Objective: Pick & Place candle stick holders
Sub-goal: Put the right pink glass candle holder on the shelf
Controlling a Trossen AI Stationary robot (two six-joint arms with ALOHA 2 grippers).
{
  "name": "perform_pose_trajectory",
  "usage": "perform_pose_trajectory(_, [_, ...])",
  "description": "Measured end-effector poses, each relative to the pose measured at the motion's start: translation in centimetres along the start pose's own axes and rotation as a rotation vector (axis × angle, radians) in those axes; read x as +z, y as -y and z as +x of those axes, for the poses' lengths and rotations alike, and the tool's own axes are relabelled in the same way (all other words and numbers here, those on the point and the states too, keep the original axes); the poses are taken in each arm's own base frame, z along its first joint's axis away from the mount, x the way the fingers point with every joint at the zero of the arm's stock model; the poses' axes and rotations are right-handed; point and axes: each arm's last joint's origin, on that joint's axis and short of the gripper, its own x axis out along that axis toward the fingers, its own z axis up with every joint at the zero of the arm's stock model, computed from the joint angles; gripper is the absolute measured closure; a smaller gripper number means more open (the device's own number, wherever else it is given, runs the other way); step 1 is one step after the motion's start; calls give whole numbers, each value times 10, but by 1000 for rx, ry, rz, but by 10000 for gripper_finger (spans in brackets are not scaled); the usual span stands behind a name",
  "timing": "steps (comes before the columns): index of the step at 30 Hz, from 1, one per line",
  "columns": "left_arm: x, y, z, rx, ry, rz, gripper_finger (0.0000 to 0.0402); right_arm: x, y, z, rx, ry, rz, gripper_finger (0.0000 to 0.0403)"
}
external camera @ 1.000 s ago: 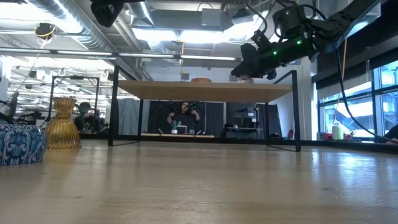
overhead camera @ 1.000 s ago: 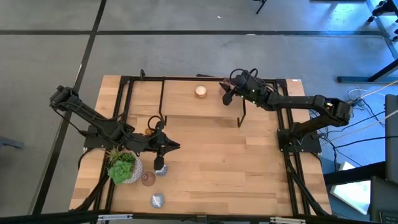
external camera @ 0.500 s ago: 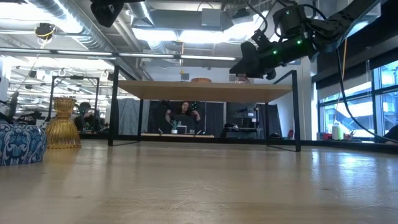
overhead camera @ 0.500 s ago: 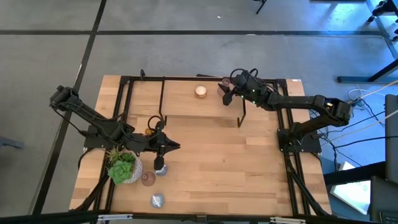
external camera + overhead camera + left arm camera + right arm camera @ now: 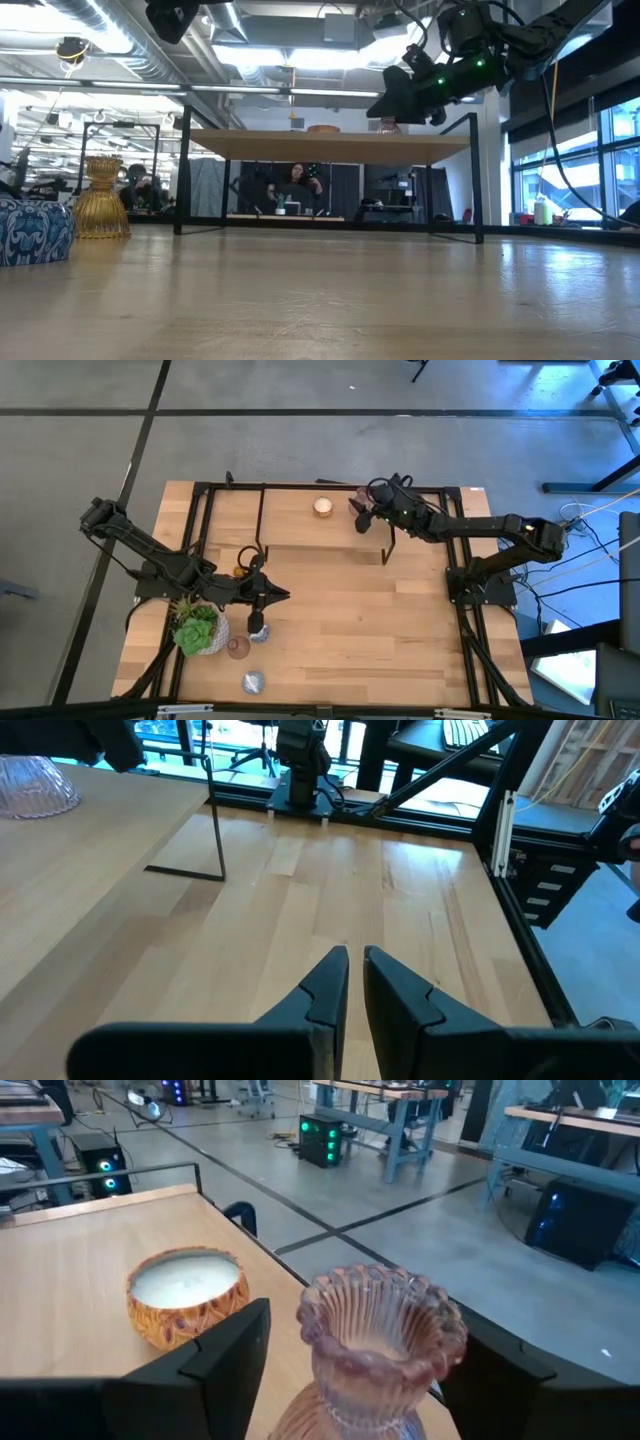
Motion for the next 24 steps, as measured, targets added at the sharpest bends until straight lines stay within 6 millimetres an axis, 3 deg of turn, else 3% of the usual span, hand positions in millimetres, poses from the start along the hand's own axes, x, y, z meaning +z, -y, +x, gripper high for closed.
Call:
perform_pose_trajectory(9, [0,0,0,0,0,0,371,-3,-7,-2,-16,-29,8,115])
perform_pose_trajectory(24, [0,0,0,0,0,1,371,-3,-18,-6,4,-21,-18,114])
